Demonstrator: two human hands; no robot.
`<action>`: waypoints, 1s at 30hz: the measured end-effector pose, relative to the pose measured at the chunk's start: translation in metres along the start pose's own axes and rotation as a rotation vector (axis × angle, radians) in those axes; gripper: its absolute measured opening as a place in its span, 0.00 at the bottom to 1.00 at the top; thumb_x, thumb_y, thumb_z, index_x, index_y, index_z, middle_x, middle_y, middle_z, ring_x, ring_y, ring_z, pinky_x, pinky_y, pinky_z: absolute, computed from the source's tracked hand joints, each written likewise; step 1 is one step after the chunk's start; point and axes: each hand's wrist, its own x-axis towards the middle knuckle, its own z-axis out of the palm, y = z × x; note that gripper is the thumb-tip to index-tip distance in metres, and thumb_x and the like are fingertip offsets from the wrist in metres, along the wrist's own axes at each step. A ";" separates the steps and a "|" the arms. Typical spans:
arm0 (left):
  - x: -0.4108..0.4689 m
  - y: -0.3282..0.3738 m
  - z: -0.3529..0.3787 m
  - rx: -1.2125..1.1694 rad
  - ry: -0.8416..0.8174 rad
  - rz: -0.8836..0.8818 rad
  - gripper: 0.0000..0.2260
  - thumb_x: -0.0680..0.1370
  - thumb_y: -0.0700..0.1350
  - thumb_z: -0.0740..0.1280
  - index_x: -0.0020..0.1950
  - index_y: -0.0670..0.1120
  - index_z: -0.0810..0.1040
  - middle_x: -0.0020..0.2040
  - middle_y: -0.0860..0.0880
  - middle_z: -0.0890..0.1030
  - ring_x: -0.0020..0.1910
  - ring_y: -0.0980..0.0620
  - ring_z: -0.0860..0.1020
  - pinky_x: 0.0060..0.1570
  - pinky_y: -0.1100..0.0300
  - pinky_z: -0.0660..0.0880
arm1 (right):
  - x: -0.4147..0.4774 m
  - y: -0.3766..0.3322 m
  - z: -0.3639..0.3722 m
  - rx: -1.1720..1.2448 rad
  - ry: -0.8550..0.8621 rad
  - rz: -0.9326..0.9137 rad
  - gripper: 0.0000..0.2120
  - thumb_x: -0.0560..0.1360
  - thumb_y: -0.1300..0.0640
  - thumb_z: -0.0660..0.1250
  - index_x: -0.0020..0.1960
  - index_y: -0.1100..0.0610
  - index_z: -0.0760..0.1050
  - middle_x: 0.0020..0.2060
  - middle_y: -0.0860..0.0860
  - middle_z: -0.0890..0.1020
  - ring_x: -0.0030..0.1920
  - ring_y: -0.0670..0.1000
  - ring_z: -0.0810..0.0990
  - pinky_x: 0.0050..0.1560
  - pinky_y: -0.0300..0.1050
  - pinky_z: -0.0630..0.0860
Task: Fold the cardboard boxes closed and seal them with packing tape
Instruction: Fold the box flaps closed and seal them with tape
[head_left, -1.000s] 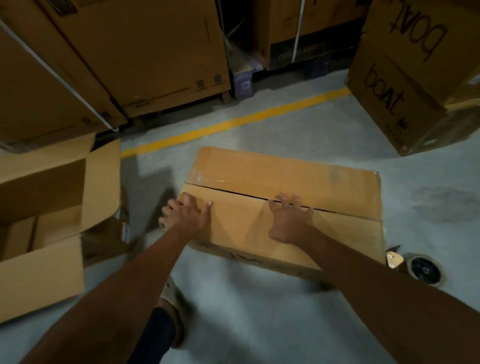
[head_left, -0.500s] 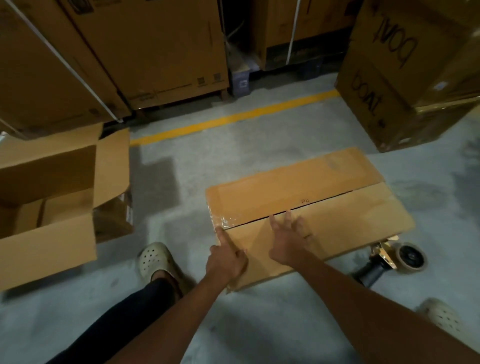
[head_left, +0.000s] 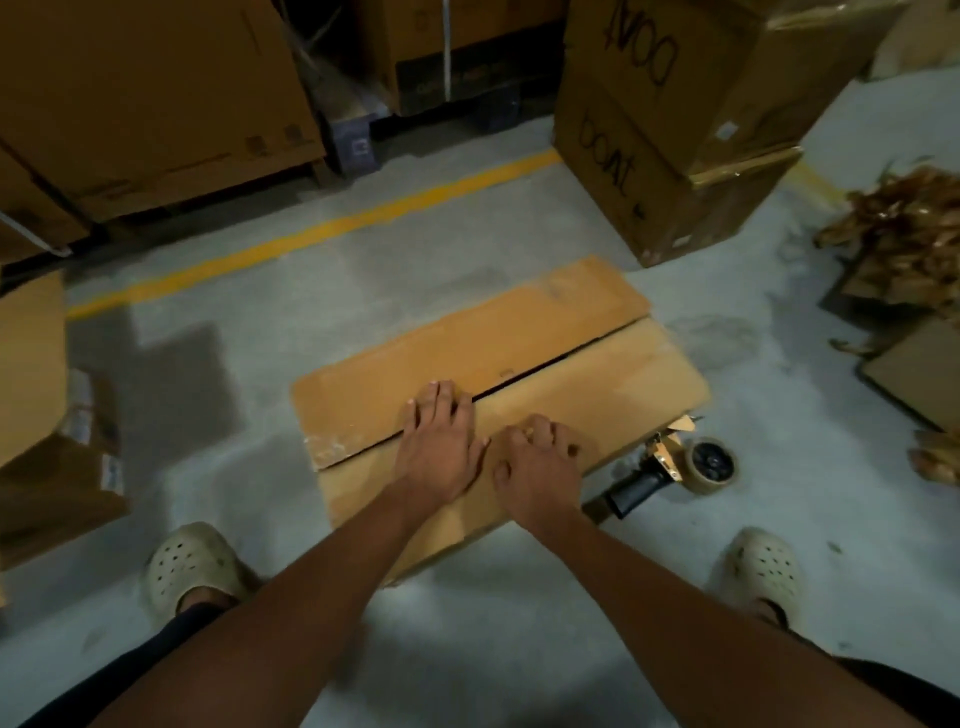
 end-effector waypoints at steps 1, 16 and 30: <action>0.011 0.013 0.001 -0.008 0.004 0.029 0.30 0.83 0.58 0.51 0.81 0.45 0.51 0.81 0.41 0.48 0.80 0.43 0.44 0.77 0.42 0.46 | -0.001 0.010 0.000 0.016 0.057 0.058 0.18 0.76 0.46 0.58 0.63 0.51 0.71 0.63 0.56 0.69 0.62 0.59 0.67 0.58 0.58 0.70; 0.148 0.166 0.035 0.069 0.107 0.179 0.30 0.83 0.61 0.47 0.81 0.47 0.50 0.81 0.40 0.48 0.80 0.40 0.45 0.75 0.34 0.46 | 0.049 0.186 0.105 1.198 0.139 1.042 0.13 0.77 0.47 0.57 0.45 0.53 0.76 0.45 0.55 0.81 0.47 0.57 0.80 0.52 0.60 0.79; 0.170 0.205 0.045 0.135 -0.071 0.228 0.50 0.65 0.82 0.51 0.79 0.61 0.36 0.81 0.44 0.37 0.78 0.33 0.36 0.68 0.24 0.40 | 0.076 0.241 0.118 1.801 0.037 1.236 0.15 0.73 0.57 0.73 0.57 0.60 0.75 0.52 0.59 0.82 0.50 0.58 0.83 0.55 0.56 0.80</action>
